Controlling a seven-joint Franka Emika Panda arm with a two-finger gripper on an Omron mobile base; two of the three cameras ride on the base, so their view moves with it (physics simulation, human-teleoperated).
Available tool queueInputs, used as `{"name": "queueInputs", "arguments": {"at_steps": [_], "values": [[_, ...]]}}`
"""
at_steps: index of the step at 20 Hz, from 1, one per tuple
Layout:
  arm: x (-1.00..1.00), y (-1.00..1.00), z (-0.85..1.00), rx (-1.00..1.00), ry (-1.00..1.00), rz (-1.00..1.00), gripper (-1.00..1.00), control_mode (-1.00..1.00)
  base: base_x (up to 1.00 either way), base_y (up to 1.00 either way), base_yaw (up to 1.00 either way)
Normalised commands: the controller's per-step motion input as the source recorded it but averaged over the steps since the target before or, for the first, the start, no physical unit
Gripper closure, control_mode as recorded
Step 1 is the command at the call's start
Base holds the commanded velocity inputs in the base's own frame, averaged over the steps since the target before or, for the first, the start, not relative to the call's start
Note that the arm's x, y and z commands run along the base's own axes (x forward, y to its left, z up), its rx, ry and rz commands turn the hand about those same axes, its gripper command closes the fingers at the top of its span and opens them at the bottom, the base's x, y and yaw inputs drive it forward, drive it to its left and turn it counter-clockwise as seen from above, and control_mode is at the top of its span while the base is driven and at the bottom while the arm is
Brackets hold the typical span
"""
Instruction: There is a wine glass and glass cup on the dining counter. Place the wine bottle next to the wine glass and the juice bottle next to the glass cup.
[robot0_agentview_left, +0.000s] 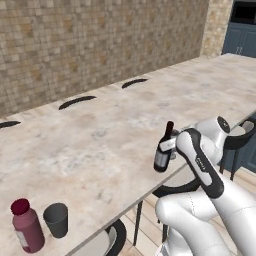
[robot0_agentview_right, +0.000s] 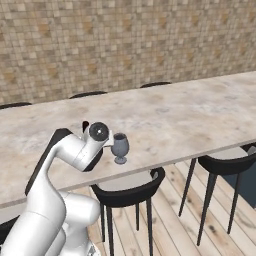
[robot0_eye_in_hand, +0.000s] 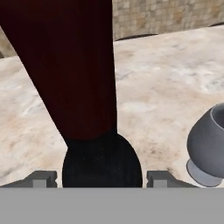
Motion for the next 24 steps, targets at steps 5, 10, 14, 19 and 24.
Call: {"name": "queueInputs", "arguments": {"at_steps": [5, 10, 14, 19, 24], "values": [[0.10, 0.00, -0.16, 0.00, 0.00, 0.00, 1.00, -1.00, 0.00, 0.00, 0.00], [0.09, 0.00, -0.12, 0.00, 0.00, 0.00, 1.00, -1.00, 0.00, 0.00, 0.00], [0.20, -0.02, -0.04, 0.00, 0.00, 0.00, 1.00, -1.00, 0.00, 0.00, 0.00], [0.26, -0.07, -0.01, -0.01, 0.01, 0.00, 1.00, -1.00, 0.00, 0.00, 0.00], [0.25, -0.03, 0.00, -0.02, 0.00, 0.00, 1.00, -1.00, 0.00, 0.00, 0.00]]}}
